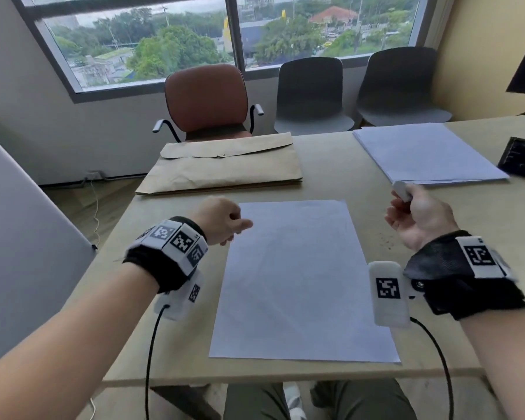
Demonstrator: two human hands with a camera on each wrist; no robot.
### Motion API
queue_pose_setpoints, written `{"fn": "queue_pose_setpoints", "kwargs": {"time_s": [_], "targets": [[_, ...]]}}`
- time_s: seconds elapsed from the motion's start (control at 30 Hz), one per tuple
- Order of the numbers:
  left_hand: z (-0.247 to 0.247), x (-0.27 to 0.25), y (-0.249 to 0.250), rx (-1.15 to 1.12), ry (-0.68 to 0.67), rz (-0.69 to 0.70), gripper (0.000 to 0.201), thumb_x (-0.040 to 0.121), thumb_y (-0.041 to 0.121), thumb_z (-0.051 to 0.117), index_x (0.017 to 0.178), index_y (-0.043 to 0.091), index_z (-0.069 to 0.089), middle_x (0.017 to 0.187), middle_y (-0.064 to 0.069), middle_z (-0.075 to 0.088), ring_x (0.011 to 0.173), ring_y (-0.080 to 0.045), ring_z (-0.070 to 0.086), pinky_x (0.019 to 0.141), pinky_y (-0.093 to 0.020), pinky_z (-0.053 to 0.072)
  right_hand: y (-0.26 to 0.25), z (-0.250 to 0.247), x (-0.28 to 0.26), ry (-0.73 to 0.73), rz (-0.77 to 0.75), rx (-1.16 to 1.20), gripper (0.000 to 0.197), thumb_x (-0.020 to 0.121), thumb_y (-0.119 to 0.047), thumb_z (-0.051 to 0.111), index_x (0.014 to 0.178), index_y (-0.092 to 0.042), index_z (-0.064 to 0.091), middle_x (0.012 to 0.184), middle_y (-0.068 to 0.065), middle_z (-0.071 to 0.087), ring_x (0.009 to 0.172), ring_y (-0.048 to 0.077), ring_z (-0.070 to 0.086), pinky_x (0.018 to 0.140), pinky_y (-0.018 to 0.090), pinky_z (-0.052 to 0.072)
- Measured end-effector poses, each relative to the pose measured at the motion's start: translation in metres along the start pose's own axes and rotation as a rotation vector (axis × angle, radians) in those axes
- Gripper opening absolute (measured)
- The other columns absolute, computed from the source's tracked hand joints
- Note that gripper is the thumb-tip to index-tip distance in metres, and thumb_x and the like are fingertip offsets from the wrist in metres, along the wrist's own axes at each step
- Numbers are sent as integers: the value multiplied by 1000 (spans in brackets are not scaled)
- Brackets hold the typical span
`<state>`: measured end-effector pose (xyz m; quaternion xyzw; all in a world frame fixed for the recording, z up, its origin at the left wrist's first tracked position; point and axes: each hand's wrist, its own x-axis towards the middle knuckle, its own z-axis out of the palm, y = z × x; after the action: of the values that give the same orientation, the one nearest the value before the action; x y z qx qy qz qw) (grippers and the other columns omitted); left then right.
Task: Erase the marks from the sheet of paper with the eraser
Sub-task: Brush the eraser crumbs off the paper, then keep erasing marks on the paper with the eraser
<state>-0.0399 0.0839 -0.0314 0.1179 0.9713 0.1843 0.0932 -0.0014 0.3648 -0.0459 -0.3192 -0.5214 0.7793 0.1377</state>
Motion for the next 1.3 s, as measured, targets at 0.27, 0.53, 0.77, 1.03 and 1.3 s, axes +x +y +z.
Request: {"fn": "queue_pose_setpoints", "kwargs": {"time_s": [0.27, 0.53, 0.77, 1.03, 1.3], "targets": [[14, 12, 3, 94, -209, 87, 54, 87, 24, 63, 137, 25, 42, 143, 8, 37, 127, -16, 42, 101, -26, 33, -8, -5, -4, -283, 83, -50, 28, 96, -31, 41, 82, -13, 56, 91, 6, 49, 85, 20, 57, 84, 33, 47], [29, 17, 30, 159, -325, 194, 80, 83, 41, 66, 148, 30, 22, 157, 8, 11, 144, -13, 13, 115, -29, 16, -2, -1, -19, -417, 11, -327, 14, 87, -26, 59, 79, -15, 59, 68, 1, 52, 36, 6, 49, 40, 14, 43], [50, 8, 69, 350, -594, 324, 114, 68, 50, 77, 145, 47, -6, 156, 13, -17, 144, -17, -19, 118, -51, 0, -2, -10, -41, -878, -161, -1232, 15, 86, -22, 62, 94, -10, 68, 70, -2, 64, 47, 3, 54, 54, 19, 45], [53, 9, 73, 477, -630, 331, 129, 63, 52, 79, 146, 35, -19, 154, 12, -25, 143, -18, -21, 117, -45, -3, 27, -6, -57, -1124, 479, -913, 16, 92, -14, 52, 82, -4, 58, 83, 12, 67, 68, 19, 66, 66, 23, 55], [52, 10, 73, 474, -642, 324, 129, 63, 52, 78, 145, 35, -20, 154, 11, -27, 143, -18, -23, 116, -45, -5, -2, -9, -32, -670, 105, -741, 12, 89, -16, 56, 83, -6, 57, 79, 10, 60, 63, 20, 60, 62, 28, 53]]}}
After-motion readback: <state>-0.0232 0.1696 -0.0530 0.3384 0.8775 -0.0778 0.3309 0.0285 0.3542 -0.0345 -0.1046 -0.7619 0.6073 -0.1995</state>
